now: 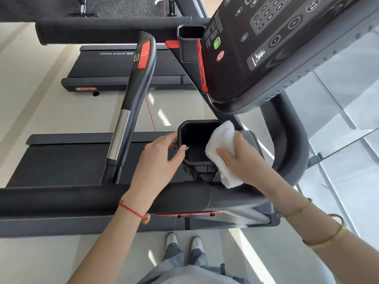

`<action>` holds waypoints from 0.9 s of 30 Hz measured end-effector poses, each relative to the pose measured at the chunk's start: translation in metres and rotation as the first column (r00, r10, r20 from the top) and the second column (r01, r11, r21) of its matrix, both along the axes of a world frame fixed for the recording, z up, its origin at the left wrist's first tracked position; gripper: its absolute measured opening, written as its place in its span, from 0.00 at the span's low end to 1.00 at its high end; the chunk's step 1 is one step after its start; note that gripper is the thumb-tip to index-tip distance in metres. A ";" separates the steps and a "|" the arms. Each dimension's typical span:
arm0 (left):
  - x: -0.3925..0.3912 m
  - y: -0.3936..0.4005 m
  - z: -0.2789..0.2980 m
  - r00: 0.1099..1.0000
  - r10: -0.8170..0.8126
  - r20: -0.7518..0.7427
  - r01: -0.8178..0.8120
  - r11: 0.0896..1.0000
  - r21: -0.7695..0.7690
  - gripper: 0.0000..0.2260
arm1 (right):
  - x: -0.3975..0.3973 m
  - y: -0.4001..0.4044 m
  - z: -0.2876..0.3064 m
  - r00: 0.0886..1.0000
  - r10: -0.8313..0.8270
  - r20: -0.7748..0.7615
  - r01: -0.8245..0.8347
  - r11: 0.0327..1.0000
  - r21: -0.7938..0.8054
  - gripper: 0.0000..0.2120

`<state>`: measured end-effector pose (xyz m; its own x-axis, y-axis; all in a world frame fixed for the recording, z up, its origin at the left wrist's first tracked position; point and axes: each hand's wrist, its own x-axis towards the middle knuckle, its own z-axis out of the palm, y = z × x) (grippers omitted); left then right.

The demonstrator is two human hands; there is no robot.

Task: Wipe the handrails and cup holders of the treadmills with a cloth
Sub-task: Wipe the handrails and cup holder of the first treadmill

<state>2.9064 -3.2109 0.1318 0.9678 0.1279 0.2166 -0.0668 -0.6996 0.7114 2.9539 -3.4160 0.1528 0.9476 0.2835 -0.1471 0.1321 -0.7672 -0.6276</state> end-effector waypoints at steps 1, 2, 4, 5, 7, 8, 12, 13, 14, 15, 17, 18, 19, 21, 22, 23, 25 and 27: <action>0.000 0.000 0.000 1.000 0.000 0.002 0.000 1.000 0.005 0.13 | 0.006 0.003 0.001 0.999 0.016 0.040 -0.013 0.998 -0.057 0.13; 0.000 0.000 0.000 1.000 -0.001 0.003 0.001 1.000 0.009 0.12 | 0.013 0.007 0.002 0.994 0.045 0.098 -0.034 0.994 -0.105 0.17; -0.001 0.000 0.000 1.000 -0.002 0.006 0.002 1.000 0.014 0.13 | 0.025 0.017 0.005 0.961 0.171 0.218 -0.128 0.972 -0.197 0.27; -0.001 0.000 0.000 1.000 -0.002 0.004 0.002 1.000 0.014 0.14 | 0.030 0.024 0.006 0.928 0.261 0.267 -0.194 0.948 -0.252 0.28; -0.001 -0.001 0.000 1.000 0.001 -0.011 -0.001 1.000 0.013 0.17 | 0.044 0.038 0.008 0.843 0.445 0.302 -0.336 0.874 -0.350 0.27; -0.001 0.000 -0.001 1.000 0.003 -0.019 -0.003 1.000 0.015 0.18 | 0.052 0.045 0.010 0.805 0.517 0.290 -0.401 0.835 -0.376 0.26; -0.002 0.000 -0.001 0.999 0.006 -0.039 -0.005 1.000 0.017 0.19 | 0.076 0.057 0.021 0.735 0.660 0.154 -0.597 0.738 -0.315 0.25; -0.002 0.000 -0.001 0.999 0.008 -0.043 -0.007 1.000 0.017 0.20 | 0.078 0.053 0.022 0.729 0.668 0.148 -0.607 0.731 -0.311 0.24; -0.002 -0.001 0.000 0.999 0.009 -0.045 -0.009 1.000 0.014 0.20 | 0.078 0.046 0.021 0.729 0.666 0.162 -0.598 0.733 -0.323 0.24; -0.002 0.000 0.000 0.999 0.008 -0.046 -0.007 1.000 0.010 0.19 | 0.078 0.038 0.019 0.738 0.650 0.185 -0.576 0.748 -0.330 0.24; -0.002 0.000 0.000 0.999 -0.005 -0.047 0.006 1.000 0.006 0.19 | 0.073 0.018 0.013 0.789 0.573 0.222 -0.510 0.812 -0.283 0.24; -0.002 0.000 0.001 0.999 -0.010 -0.048 0.010 1.000 0.008 0.19 | 0.069 0.008 0.011 0.815 0.533 0.228 -0.486 0.842 -0.234 0.24; -0.002 0.000 0.001 0.999 -0.012 -0.048 0.012 1.000 0.011 0.20 | 0.066 0.001 0.009 0.832 0.505 0.231 -0.468 0.862 -0.196 0.24; -0.002 0.000 0.001 0.999 -0.010 -0.044 0.011 1.000 0.015 0.19 | 0.064 -0.002 0.007 0.834 0.495 0.243 -0.455 0.867 -0.204 0.24; -0.002 -0.001 0.001 0.999 -0.010 -0.043 0.011 1.000 0.016 0.19 | 0.066 0.002 0.007 0.824 0.508 0.251 -0.457 0.858 -0.235 0.24; -0.002 -0.001 0.001 0.999 -0.011 -0.043 0.012 1.000 0.018 0.19 | 0.069 0.011 0.007 0.805 0.535 0.257 -0.468 0.838 -0.280 0.23; -0.002 0.000 0.000 0.999 -0.012 -0.036 0.012 1.000 0.019 0.17 | 0.076 0.030 0.010 0.767 0.590 0.251 -0.492 0.792 -0.361 0.22; -0.002 -0.001 -0.001 1.000 0.003 -0.021 -0.002 1.000 0.013 0.14 | 0.080 0.042 0.011 0.758 0.609 0.235 -0.503 0.774 -0.384 0.21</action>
<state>2.9040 -3.2114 0.1312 0.9719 0.1277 0.1979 -0.0501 -0.7089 0.7035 3.0342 -3.3742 0.1637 0.6369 0.7708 -0.0173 0.7468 -0.6223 -0.2344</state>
